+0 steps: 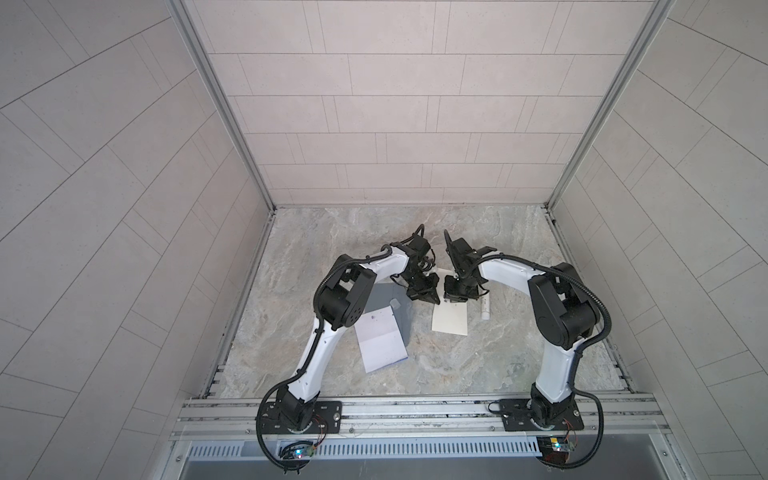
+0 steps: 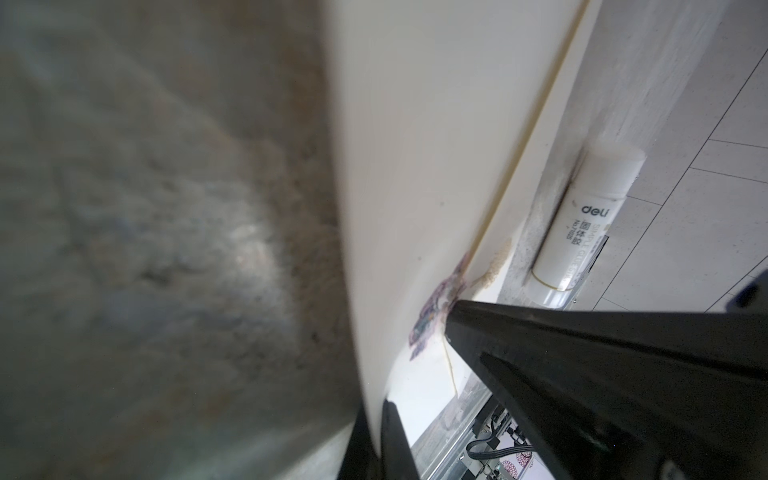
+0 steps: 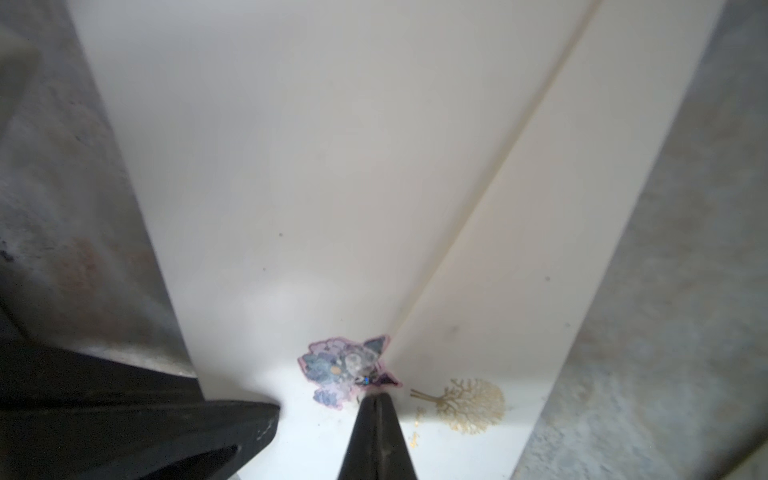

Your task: Place the letter into the envelope and seal it

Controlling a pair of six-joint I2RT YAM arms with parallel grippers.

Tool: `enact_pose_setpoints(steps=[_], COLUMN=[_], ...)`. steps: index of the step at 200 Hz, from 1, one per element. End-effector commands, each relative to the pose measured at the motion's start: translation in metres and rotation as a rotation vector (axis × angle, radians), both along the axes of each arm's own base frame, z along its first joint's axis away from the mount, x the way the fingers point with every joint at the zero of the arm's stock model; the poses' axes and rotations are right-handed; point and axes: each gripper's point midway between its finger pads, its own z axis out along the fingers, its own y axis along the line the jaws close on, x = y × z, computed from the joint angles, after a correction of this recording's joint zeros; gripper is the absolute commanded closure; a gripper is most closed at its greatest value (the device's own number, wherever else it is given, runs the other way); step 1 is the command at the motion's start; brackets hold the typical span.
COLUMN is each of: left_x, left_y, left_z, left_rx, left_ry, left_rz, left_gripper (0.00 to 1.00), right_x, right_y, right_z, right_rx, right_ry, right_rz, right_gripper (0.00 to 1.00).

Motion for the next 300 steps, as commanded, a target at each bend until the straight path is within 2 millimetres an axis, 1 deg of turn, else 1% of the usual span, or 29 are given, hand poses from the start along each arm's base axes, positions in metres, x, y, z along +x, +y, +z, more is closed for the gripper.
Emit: enact_pose_setpoints(steps=[1, 11, 24, 31, 50, 59, 71, 95, 124, 159, 184, 238, 260, 300], left_x=[-0.007, -0.008, -0.008, -0.009, -0.008, -0.008, -0.008, -0.008, -0.007, -0.007, -0.008, -0.007, -0.008, -0.008], left_y=[0.02, 0.019, 0.02, 0.02, 0.021, 0.021, 0.02, 0.02, 0.021, 0.02, 0.02, 0.019, 0.02, 0.02], left_z=[-0.033, -0.033, -0.033, -0.033, -0.033, -0.033, -0.033, -0.033, -0.033, -0.033, -0.034, -0.034, -0.033, -0.034], left_rx=[0.136, 0.136, 0.137, 0.138, 0.14, 0.139, 0.14, 0.139, 0.141, 0.14, 0.139, 0.136, 0.136, 0.137], left_ry=[0.024, 0.026, 0.026, 0.027, 0.028, 0.026, 0.027, 0.027, 0.027, 0.024, 0.027, 0.029, 0.028, 0.027], left_rz=[0.014, 0.013, 0.013, 0.013, 0.016, 0.015, 0.014, 0.015, 0.018, 0.017, 0.017, 0.019, 0.017, 0.016], left_gripper=[1.0, 1.0, 1.0, 1.0, 1.0, 1.0, 1.0, 1.0, 1.0, 1.0, 1.0, 1.0, 1.0, 1.0], right_x=[-0.016, -0.017, -0.012, -0.006, 0.009, 0.015, 0.019, 0.022, 0.018, 0.005, -0.003, -0.013, -0.011, -0.011], right_y=[-0.029, -0.024, -0.013, -0.008, -0.001, -0.001, -0.001, -0.006, -0.009, -0.01, -0.006, 0.001, -0.004, -0.029], right_z=[-0.045, -0.046, -0.04, -0.033, -0.003, 0.01, 0.022, 0.032, 0.027, 0.013, 0.001, -0.025, -0.029, -0.035], right_rx=[-0.175, -0.126, -0.022, 0.036, 0.138, 0.151, 0.154, 0.118, 0.098, 0.091, 0.088, 0.059, 0.009, -0.139], right_ry=[0.063, 0.066, 0.039, 0.013, -0.065, -0.097, -0.117, -0.121, -0.098, -0.06, -0.035, 0.016, 0.017, 0.048], right_rz=[-0.041, -0.04, -0.032, -0.029, -0.004, 0.015, 0.041, 0.066, 0.067, 0.062, 0.071, 0.076, 0.073, 0.019], right_gripper=[1.0, 1.0, 1.0, 1.0, 1.0, 1.0, 1.0, 1.0, 1.0, 1.0, 1.0, 1.0, 1.0, 1.0])
